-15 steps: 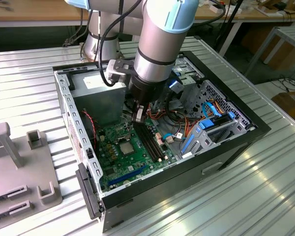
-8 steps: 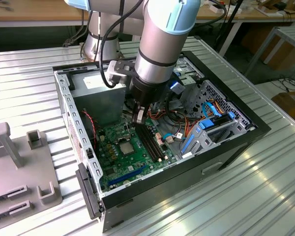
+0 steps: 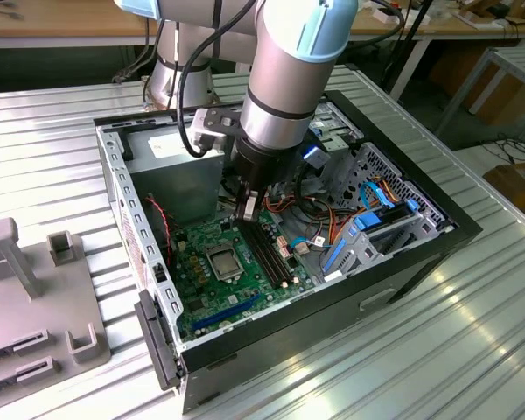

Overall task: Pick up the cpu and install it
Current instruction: 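Close the cpu cover, then install the first cpu locking lever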

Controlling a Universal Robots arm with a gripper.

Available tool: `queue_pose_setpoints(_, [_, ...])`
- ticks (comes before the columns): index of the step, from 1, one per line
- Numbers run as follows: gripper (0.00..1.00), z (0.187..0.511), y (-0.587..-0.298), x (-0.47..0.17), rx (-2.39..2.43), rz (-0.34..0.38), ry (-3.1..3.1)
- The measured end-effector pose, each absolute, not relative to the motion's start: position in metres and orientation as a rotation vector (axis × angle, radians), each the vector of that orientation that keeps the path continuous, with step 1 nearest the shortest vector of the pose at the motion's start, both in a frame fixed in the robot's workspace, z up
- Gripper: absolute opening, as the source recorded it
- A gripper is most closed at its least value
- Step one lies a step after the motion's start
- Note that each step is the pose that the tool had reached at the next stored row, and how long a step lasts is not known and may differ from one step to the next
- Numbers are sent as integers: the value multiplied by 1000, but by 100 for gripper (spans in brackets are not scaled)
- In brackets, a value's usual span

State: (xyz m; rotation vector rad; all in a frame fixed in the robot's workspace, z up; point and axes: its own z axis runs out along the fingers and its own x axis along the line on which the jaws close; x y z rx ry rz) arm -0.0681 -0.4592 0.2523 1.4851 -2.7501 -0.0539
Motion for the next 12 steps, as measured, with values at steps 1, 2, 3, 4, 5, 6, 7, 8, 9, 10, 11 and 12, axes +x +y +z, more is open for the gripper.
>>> queue_pose_setpoints(1, [11, 252, -459, -68, 1485, -54, -2750])
queue_pose_setpoints(2, [11, 252, -459, -68, 1485, -54, -2750])
queue_pose_setpoints(3, [11, 252, -459, -68, 1485, -54, -2750])
queue_pose_setpoints(4, [11, 252, -460, -68, 1485, -54, -2750])
queue_pose_setpoints(5, [11, 252, -460, -68, 1485, -54, -2750])
queue_pose_setpoints(6, [11, 252, -460, -68, 1485, -54, -2750])
queue_pose_setpoints(7, [11, 252, -460, -68, 1485, -54, -2750])
queue_pose_setpoints(8, [11, 252, -460, -68, 1485, -54, -2750])
queue_pose_setpoints(9, [11, 252, -460, -68, 1485, -54, -2750])
queue_pose_setpoints(10, [11, 252, -460, -68, 1485, -54, -2750])
queue_pose_setpoints(11, [11, 252, -460, -68, 1485, -54, -2750])
queue_pose_setpoints(12, [11, 252, -460, -68, 1485, -54, -2750])
